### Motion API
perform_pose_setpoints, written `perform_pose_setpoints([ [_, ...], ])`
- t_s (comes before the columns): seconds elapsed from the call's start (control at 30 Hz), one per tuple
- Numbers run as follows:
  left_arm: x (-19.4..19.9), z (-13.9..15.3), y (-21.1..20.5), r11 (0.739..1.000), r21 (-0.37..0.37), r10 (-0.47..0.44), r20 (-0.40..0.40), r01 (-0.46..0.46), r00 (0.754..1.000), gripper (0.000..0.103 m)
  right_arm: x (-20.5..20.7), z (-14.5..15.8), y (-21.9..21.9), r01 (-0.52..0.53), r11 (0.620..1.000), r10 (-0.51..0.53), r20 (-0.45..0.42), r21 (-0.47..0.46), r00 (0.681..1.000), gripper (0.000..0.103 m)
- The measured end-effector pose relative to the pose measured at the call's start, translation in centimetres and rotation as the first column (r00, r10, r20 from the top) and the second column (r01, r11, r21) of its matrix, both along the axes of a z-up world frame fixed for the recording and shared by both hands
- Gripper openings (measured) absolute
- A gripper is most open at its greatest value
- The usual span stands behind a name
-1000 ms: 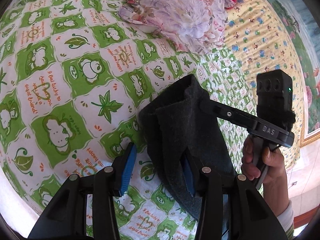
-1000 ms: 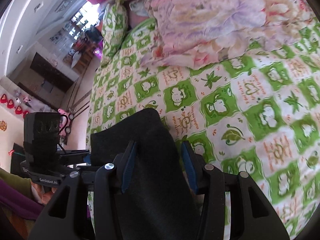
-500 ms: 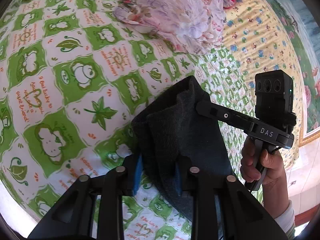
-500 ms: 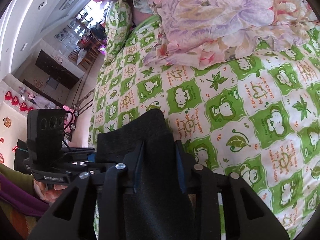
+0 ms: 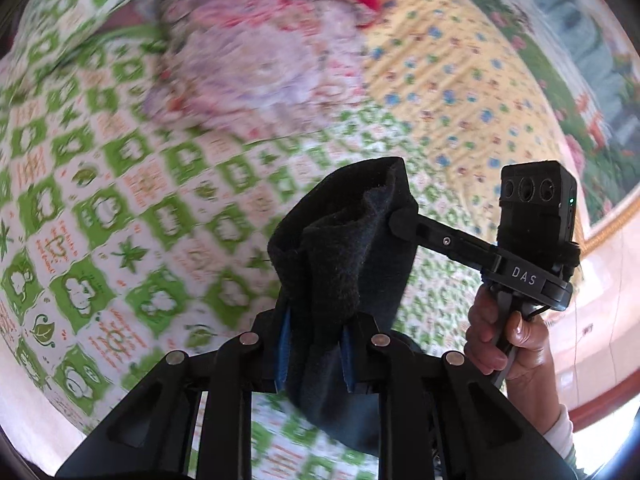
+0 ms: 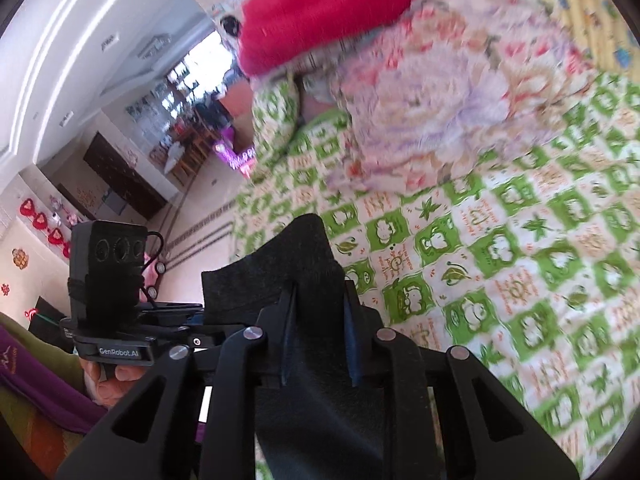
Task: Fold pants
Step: 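Fold the held cuffs over onto the pants with both grippers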
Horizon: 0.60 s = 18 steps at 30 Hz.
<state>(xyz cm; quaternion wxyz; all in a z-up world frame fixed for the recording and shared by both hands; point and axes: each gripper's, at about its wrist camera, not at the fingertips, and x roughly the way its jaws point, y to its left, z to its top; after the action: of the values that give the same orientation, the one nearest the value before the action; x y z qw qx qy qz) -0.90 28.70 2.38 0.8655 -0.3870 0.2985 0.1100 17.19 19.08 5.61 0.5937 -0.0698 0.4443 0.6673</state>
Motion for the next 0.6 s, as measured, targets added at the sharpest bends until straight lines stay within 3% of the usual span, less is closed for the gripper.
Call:
perform_pose_setpoints([
  [0.3,1.1,4.4,-7.0,0.981,0.089,-0.176,0.066,0.169,0.982,0.02,-0.7,3.2,-9.3,0.124,0.984,-0.125,-0.006,0.127,0.992,0.019],
  [0.6,2.0,6.1,-13.5,0.933,0.144,-0.342,0.07,0.33,0.937,0.02,-1.5,3.3,-17.3,0.215,0.955,-0.214,-0.025,0.203,0.976,0.018],
])
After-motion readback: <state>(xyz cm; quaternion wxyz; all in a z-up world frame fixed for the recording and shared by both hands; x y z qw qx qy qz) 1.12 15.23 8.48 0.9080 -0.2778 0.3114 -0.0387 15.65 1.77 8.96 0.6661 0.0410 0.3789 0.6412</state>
